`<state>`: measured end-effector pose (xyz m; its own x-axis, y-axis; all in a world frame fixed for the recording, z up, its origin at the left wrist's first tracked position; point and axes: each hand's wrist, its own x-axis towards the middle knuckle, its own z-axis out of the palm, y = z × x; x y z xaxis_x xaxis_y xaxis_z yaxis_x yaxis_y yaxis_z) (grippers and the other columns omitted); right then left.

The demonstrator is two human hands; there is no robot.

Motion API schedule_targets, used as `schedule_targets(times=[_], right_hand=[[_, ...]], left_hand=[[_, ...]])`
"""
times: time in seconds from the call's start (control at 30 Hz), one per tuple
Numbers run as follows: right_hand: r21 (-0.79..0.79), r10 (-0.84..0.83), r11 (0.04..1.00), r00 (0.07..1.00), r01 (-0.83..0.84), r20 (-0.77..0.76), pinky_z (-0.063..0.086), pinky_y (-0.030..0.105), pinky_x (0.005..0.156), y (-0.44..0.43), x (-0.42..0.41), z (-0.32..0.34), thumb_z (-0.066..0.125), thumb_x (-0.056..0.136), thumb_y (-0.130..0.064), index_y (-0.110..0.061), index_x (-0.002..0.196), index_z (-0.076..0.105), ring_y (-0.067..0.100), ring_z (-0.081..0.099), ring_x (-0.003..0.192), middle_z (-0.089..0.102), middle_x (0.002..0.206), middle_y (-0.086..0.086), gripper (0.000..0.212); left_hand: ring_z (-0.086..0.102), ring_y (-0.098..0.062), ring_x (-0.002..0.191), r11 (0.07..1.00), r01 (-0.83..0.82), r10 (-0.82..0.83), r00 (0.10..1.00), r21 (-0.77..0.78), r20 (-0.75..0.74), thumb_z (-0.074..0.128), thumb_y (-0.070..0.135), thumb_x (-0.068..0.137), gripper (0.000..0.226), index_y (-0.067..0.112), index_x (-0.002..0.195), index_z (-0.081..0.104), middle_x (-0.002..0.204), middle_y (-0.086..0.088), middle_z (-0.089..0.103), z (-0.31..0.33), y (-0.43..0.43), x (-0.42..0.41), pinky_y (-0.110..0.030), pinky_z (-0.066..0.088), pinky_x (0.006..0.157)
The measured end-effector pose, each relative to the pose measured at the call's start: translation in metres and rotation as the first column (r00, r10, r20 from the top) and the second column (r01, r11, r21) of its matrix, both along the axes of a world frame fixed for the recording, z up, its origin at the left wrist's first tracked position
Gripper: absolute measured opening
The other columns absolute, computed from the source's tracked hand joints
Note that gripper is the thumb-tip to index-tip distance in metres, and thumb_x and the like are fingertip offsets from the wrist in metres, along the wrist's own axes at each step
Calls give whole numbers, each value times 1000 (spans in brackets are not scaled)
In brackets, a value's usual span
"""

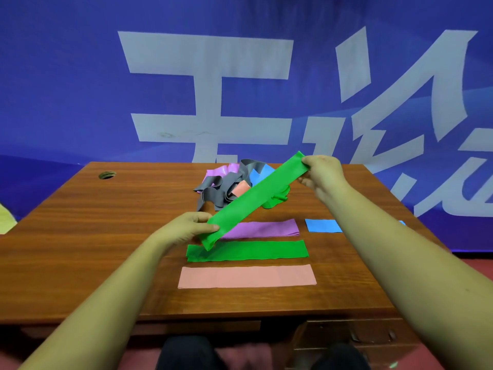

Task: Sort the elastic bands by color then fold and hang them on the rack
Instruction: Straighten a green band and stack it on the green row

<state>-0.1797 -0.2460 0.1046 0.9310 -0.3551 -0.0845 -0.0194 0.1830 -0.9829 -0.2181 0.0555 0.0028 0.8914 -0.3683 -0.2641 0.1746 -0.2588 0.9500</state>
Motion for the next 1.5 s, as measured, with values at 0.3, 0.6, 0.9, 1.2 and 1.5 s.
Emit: schedule_targets(times=[0.3, 0.6, 0.9, 1.2, 1.5], right_hand=[[-72, -7, 997, 977, -8, -214, 57, 28, 54, -22, -41, -76, 60, 88, 3, -6, 77, 61, 25, 61, 78, 63, 91, 19, 14], [-538, -117, 837, 930, -97, -349, 55, 38, 71, -35, -66, -130, 68, 85, -11, -3, 78, 67, 20, 62, 77, 68, 82, 10, 10], [-645, -95, 752, 945, -137, -312, 56, 34, 75, -30, -63, -151, 67, 90, -13, -6, 86, 70, 15, 62, 89, 68, 91, 3, 9], [-789, -114, 596, 958, -147, -264, 55, 38, 78, -27, -58, -171, 66, 88, -12, -16, 84, 62, 21, 63, 94, 67, 94, 2, 6], [-919, -27, 374, 989, -122, -142, 48, 33, 77, -23, -57, -164, 61, 89, -19, -13, 99, 67, 25, 58, 88, 54, 107, 10, 13]], left_hand=[[59, -14, 61, 895, -443, 443, 896, -42, -13, 64, 4, 90, 17, 15, 102, 63, 86, -9, 69, -23, 27, -14, -22, 48, 49], [63, -20, 65, 847, -435, 370, 895, 306, 250, 68, 0, 83, 22, 11, 99, 57, 81, -8, 66, -48, 19, -27, -33, 52, 63], [59, -15, 81, 735, -532, 318, 818, 421, 480, 67, 10, 86, 23, 19, 106, 61, 86, 1, 63, -57, 13, -28, -23, 42, 62], [56, -16, 96, 673, -535, 247, 813, 511, 527, 65, 11, 88, 26, 16, 112, 60, 101, 0, 56, -74, 11, -30, -28, 46, 79], [51, -20, 95, 657, -549, 145, 765, 518, 627, 59, 18, 88, 9, 15, 95, 65, 101, -3, 46, -74, 14, -25, -34, 48, 84]])
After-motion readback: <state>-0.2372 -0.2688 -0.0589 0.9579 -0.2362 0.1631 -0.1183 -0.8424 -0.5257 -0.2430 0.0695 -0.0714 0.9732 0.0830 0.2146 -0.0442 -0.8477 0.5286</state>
